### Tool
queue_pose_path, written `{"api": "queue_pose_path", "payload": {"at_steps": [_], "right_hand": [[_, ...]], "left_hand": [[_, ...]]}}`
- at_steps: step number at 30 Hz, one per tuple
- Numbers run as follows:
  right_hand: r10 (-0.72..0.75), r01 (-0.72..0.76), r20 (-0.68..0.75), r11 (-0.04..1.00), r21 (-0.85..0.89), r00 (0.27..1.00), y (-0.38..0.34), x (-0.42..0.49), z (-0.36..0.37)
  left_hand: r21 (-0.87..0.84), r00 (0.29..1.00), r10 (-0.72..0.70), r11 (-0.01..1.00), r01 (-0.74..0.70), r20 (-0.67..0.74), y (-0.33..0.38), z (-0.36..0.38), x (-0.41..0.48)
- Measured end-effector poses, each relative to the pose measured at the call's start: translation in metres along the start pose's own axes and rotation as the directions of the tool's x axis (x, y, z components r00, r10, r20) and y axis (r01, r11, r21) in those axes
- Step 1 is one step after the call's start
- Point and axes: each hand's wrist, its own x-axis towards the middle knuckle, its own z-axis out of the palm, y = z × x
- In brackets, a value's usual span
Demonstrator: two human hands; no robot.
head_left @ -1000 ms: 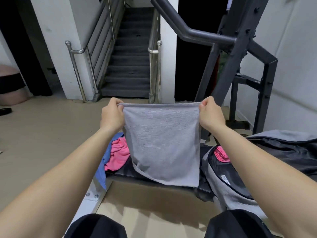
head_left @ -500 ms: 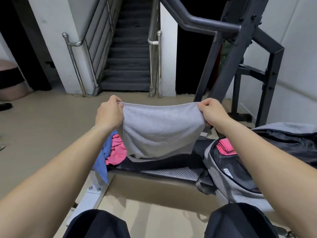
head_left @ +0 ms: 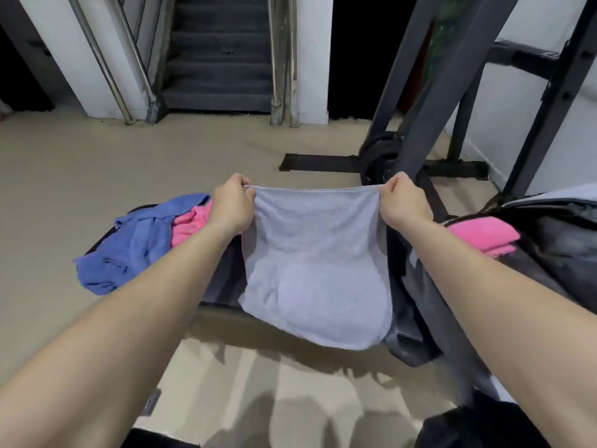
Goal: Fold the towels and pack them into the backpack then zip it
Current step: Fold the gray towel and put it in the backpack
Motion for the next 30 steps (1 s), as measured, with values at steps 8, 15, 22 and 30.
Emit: {"api": "queue_pose_path", "payload": {"at_steps": [8,15,22,30], "right_hand": [[0.082,-0.082,0.003,0.992,0.101,0.997,0.017,0.051,0.048],[-0.041,0.059,0.107,0.982,-0.179,0.993,0.005,0.004,0.049],[-0.474,0.559,0.524,0.829,-0.006,0.708,-0.019,-0.1,0.07],[-0.487,0.709,0.672,0.7,-0.082,0.558,-0.006,-0.132,0.085]], "left_hand": [[0.01,0.999,-0.035,0.999,0.034,0.034,-0.026,0.055,0.053],[0.115,0.966,0.126,0.981,-0.155,0.224,-0.045,0.03,0.004],[0.031,0.895,0.145,0.984,-0.174,0.421,-0.057,-0.018,-0.098],[0.174,0.878,0.189,0.941,-0.29,0.44,-0.066,-0.016,-0.121]]}}
